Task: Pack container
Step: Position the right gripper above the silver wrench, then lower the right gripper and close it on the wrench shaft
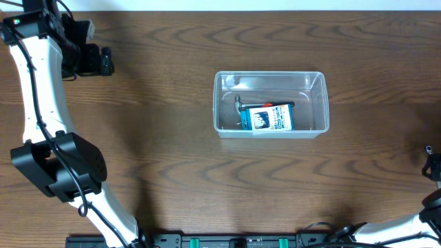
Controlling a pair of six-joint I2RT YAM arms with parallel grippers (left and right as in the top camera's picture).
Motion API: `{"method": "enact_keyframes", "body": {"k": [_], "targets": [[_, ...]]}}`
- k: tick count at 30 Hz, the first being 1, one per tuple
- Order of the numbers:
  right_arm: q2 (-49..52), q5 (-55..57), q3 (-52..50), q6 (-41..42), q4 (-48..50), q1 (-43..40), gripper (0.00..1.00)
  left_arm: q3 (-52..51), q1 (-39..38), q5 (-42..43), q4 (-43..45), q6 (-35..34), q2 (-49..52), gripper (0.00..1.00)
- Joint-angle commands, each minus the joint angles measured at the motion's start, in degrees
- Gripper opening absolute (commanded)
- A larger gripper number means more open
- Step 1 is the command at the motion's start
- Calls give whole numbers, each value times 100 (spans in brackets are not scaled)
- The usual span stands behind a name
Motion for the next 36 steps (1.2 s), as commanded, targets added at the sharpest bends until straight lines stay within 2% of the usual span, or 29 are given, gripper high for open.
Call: {"method": "enact_keyframes", "body": {"k": [1, 13, 19, 36], "targets": [[264, -114, 85, -103, 13, -26, 99, -37, 20, 55, -20, -9, 66, 98], [474, 20, 85, -151, 457, -15, 99, -37, 20, 55, -20, -9, 66, 98], [485, 17, 85, -409, 492, -15, 99, -37, 20, 55, -20, -9, 66, 98], [828, -109, 85, -450, 667, -15, 99, -37, 20, 55, -20, -9, 66, 98]]}}
